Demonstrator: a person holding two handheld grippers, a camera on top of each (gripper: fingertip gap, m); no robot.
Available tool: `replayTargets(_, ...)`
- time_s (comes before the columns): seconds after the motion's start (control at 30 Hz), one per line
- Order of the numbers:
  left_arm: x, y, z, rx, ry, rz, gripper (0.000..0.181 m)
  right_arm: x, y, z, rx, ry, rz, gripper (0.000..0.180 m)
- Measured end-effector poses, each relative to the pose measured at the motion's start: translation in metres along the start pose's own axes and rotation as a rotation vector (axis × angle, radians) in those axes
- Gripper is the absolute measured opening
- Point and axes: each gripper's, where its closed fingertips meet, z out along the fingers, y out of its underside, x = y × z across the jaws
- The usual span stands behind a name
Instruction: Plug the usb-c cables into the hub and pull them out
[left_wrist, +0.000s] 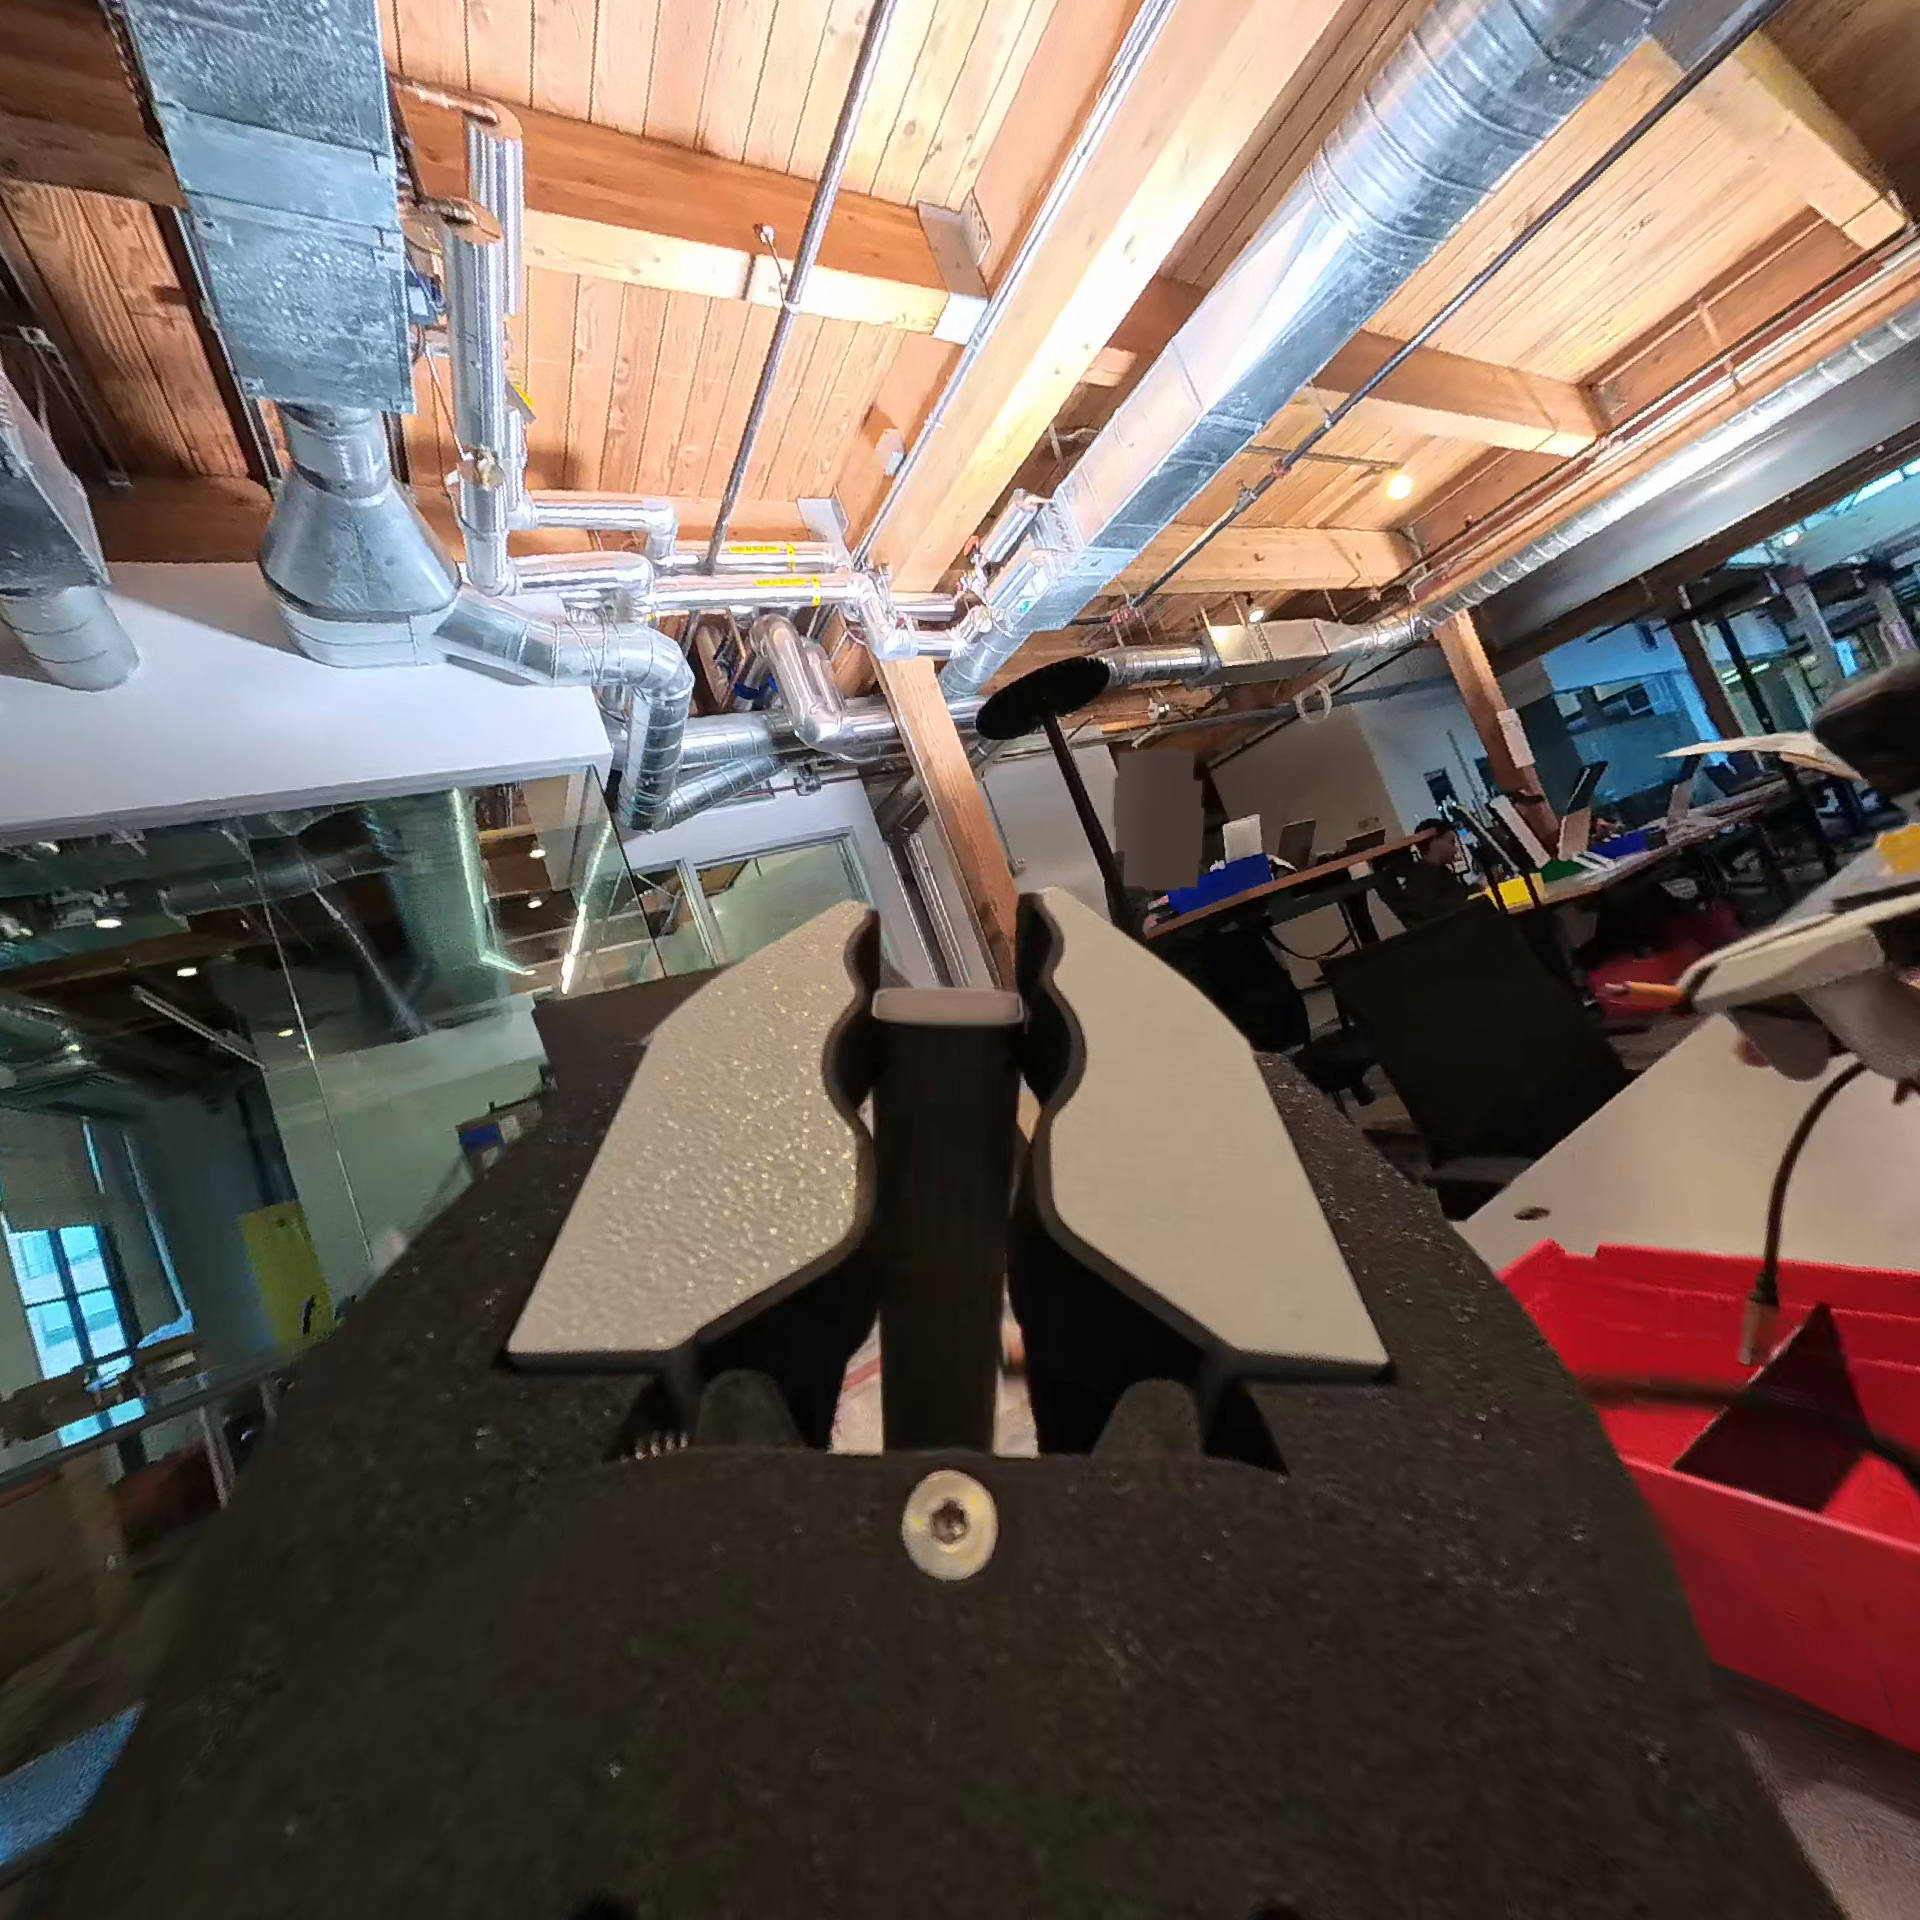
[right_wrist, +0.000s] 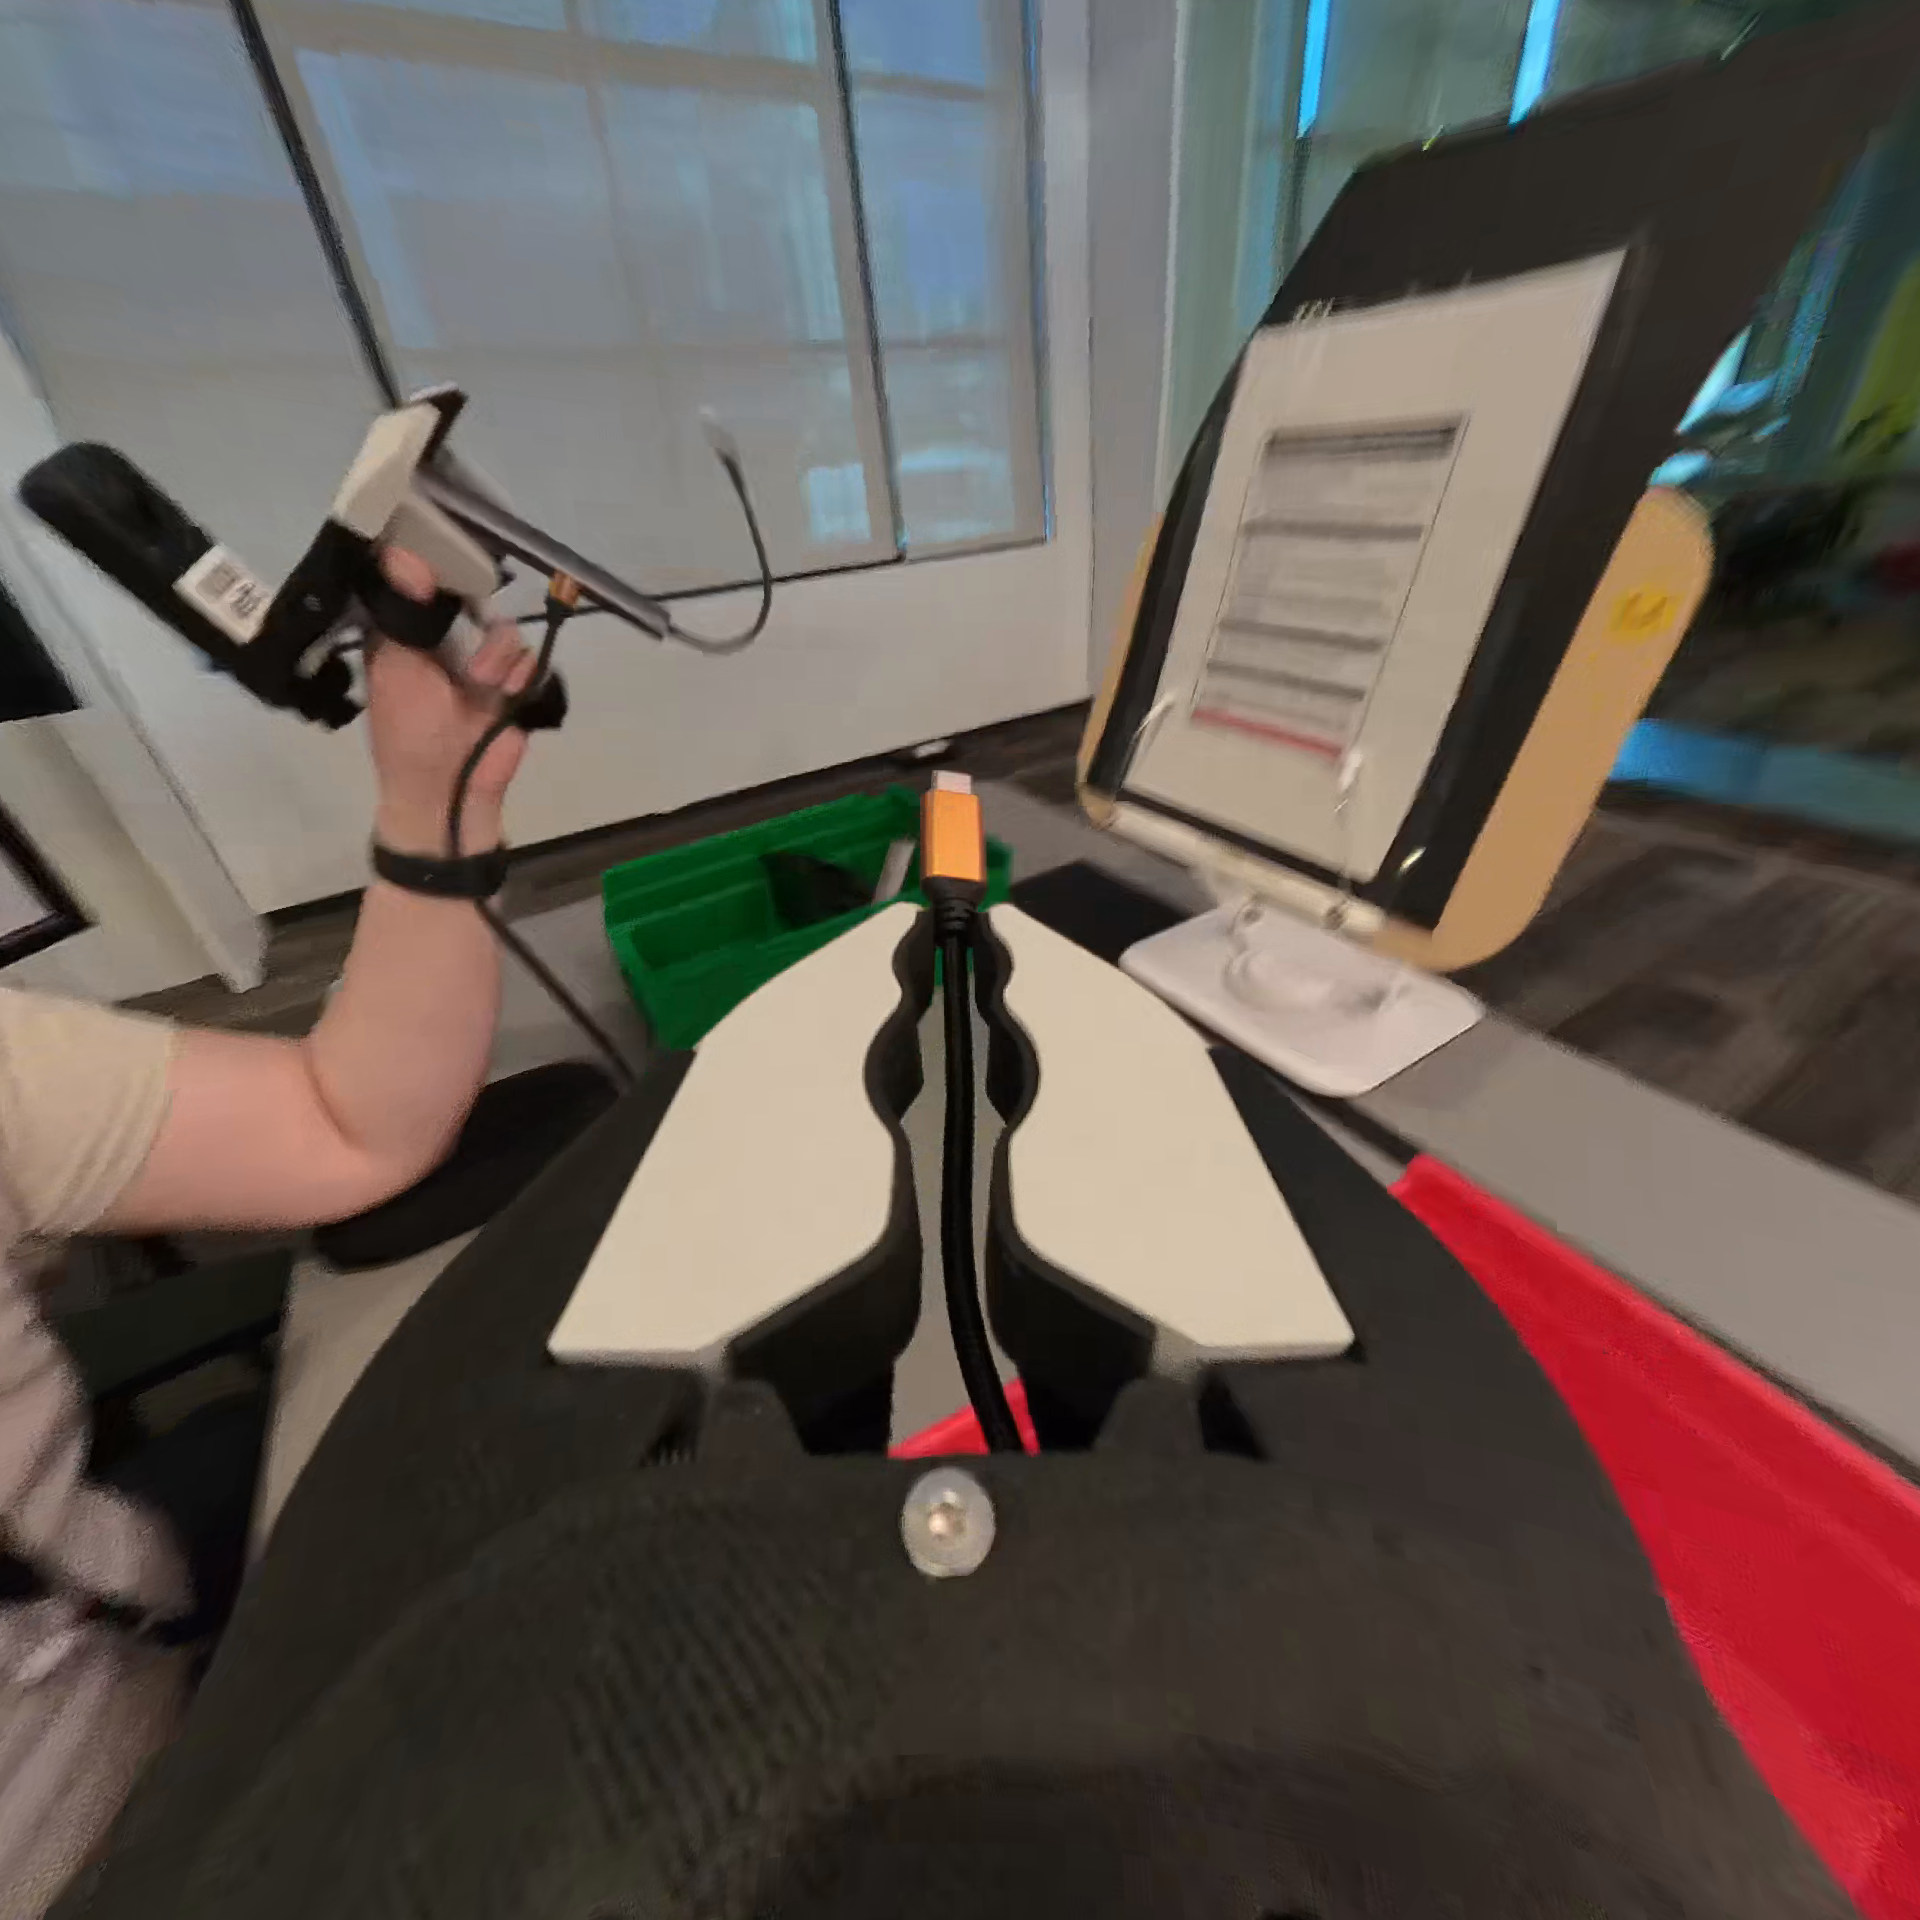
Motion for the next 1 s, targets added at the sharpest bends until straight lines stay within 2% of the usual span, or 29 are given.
replayTargets(0.17,0.004,0.012,0.006,-0.055,0.027,-0.027,0.024,0.010,0.073,-0.010,-0.272,-0.135,0.064,0.008)
replayTargets(0.27,0.013,0.019,0.011,-0.092,0.076,-0.058,0.023,0.016,0.141,-0.020,-0.555,-0.185,0.116,0.008)
replayTargets(0.33,0.019,0.024,0.014,-0.112,0.105,-0.073,0.023,0.023,0.183,-0.029,-0.745,-0.168,0.160,0.008)
replayTargets(0.5,0.031,0.033,0.020,-0.145,0.173,-0.132,0.023,0.038,0.234,-0.045,-1.005,-0.097,0.337,0.009)
replayTargets(0.57,0.036,0.036,0.022,-0.152,0.193,-0.149,0.023,0.028,0.214,-0.036,-0.897,-0.175,0.404,0.009)
replayTargets(0.6,0.037,0.036,0.022,-0.153,0.199,-0.153,0.023,0.029,0.201,-0.032,-0.829,-0.170,0.402,0.018)
replayTargets(0.67,0.042,0.037,0.024,-0.158,0.213,-0.157,0.023,0.039,0.179,-0.033,-0.742,-0.089,0.298,0.034)
replayTargets(0.83,0.052,0.038,0.026,-0.151,0.249,-0.196,0.023,0.043,0.117,-0.033,-0.528,0.054,0.021,0.036)
replayTargets(0.9,0.056,0.036,0.027,-0.141,0.275,-0.232,0.023,0.036,0.093,-0.018,-0.453,0.070,-0.105,0.037)
replayTargets(1.0,0.064,0.035,0.028,-0.132,0.325,-0.299,0.023,0.002,0.058,0.036,-0.317,-0.004,-0.324,0.051)
